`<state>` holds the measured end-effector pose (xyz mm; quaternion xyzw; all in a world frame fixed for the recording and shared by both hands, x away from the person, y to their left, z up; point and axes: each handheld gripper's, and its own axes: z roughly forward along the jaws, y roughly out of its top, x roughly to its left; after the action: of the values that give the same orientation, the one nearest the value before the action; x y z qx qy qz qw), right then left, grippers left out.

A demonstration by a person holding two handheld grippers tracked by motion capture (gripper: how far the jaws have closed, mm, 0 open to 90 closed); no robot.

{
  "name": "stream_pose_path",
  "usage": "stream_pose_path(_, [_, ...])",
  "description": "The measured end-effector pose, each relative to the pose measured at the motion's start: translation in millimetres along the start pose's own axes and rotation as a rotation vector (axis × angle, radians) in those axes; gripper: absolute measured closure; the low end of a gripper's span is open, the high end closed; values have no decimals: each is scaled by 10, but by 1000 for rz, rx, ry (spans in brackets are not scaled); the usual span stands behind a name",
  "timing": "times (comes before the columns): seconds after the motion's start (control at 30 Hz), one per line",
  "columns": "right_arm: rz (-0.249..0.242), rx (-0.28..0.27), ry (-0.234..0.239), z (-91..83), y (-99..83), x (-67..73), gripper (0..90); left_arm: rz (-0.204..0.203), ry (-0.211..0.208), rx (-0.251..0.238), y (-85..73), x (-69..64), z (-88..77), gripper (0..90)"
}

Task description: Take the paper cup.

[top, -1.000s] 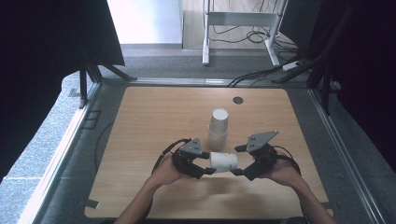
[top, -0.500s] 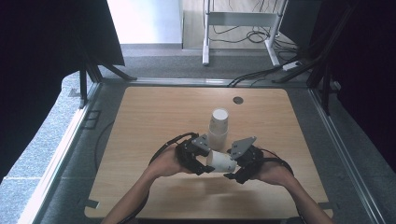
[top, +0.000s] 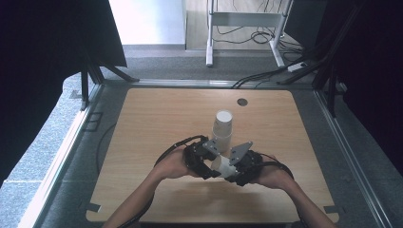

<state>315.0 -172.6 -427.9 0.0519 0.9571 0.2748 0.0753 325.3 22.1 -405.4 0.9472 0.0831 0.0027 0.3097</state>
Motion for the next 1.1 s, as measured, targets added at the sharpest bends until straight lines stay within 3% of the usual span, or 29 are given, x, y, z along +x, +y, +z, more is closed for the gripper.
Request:
stream_pose_path(0.17, [53,-73,12,-61,-64,-21,370,-42,5,-69,-26,36,-59,233])
stream_pose_path(0.3, [100,-162,14,-126,-131,-41,371,-91,-2,-154,-66,70,-150,147])
stream_pose_path(0.43, [140,-234,16,-158,-197,-53,370,-151,-11,-246,-114,71,-202,141])
stream_pose_path(0.7, [195,-369,6,-122,-304,-9,369,-207,-61,-381,-162,114,-187,141])
stream_pose_path(0.87, [217,-416,4,-96,-342,4,368,-215,-88,-407,-127,124,-118,142])
stream_pose_path(1.1, [223,-434,18,-80,-357,6,367,-206,-111,-418,-107,126,-43,207])
